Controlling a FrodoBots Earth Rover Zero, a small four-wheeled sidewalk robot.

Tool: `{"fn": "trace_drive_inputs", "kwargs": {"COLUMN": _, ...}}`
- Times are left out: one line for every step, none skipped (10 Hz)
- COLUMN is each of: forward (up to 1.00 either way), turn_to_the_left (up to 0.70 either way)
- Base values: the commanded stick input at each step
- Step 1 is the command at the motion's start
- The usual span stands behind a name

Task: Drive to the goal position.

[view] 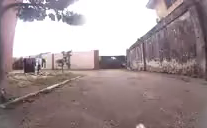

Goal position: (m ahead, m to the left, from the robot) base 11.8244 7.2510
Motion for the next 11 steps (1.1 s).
{"fn": "trace_drive_inputs", "kwargs": {"forward": 0.70, "turn_to_the_left": 0.00}}
{"fn": "trace_drive_inputs", "kwargs": {"forward": 0.70, "turn_to_the_left": 0.00}}
{"fn": "trace_drive_inputs", "kwargs": {"forward": 0.70, "turn_to_the_left": 0.00}}
{"fn": "trace_drive_inputs", "kwargs": {"forward": 0.70, "turn_to_the_left": 0.00}}
{"fn": "trace_drive_inputs", "kwargs": {"forward": 0.70, "turn_to_the_left": 0.00}}
{"fn": "trace_drive_inputs", "kwargs": {"forward": 0.70, "turn_to_the_left": 0.00}}
{"fn": "trace_drive_inputs", "kwargs": {"forward": 0.70, "turn_to_the_left": 0.00}}
{"fn": "trace_drive_inputs", "kwargs": {"forward": 0.70, "turn_to_the_left": 0.00}}
{"fn": "trace_drive_inputs", "kwargs": {"forward": 0.70, "turn_to_the_left": 0.00}}
{"fn": "trace_drive_inputs", "kwargs": {"forward": 0.70, "turn_to_the_left": 0.00}}
{"fn": "trace_drive_inputs", "kwargs": {"forward": 0.70, "turn_to_the_left": 0.00}}
